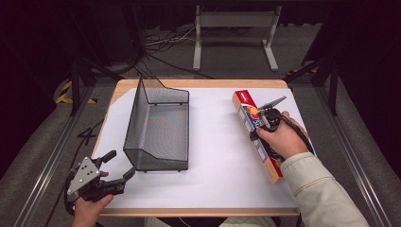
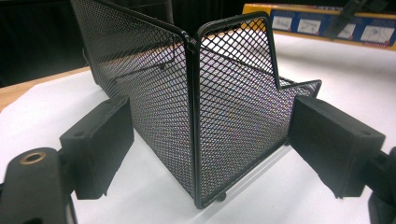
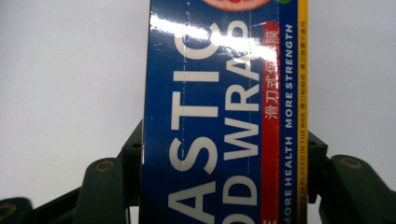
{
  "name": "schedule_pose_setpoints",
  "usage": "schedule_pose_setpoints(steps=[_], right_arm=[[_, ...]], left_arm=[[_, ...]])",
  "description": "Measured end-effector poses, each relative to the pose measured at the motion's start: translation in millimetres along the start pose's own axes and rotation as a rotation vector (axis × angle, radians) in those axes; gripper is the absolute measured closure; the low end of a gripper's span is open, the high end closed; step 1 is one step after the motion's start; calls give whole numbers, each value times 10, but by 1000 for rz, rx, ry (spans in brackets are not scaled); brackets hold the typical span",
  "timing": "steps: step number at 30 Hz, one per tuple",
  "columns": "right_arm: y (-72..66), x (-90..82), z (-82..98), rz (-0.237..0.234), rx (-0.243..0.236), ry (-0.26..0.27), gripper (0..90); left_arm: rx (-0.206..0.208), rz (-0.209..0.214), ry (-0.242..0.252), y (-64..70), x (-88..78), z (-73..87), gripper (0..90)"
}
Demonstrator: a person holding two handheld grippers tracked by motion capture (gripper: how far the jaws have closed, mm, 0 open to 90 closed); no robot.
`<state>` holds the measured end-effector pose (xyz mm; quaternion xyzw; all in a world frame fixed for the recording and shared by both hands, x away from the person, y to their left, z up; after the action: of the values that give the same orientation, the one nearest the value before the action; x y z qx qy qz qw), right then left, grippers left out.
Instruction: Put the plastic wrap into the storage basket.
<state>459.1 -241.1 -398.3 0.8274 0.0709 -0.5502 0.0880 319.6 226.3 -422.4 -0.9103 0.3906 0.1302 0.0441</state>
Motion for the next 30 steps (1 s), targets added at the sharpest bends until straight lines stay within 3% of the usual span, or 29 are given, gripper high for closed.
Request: schedule_pose_setpoints(steps=[9,18,23,30], right_arm=[[-13,-245,-93,-5,18,22,410],[-62,-441,-174,-4,41,5,409],[-178,-536,-249,-8,40,35,408],[-443,-595,-351,-32,26,42,408]], left_arm=[[-1,0,-1,-2,-3,1,156],[0,2,3,-1,-1,0,156],[-2,0,2,2,-2,0,156],[-1,-4,7,-3,-15,4,156]])
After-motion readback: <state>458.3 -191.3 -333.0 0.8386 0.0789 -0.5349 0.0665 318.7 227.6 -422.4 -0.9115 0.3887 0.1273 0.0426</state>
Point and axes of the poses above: each handheld gripper's, and its own axes: x roughly forward along the jaws, z roughly out of its underside, y roughly to its right, the point moved 5 cm from there along x, roughly forward along the jaws, and after that the axes turned 7 degrees about z, right-handed, at the moved point
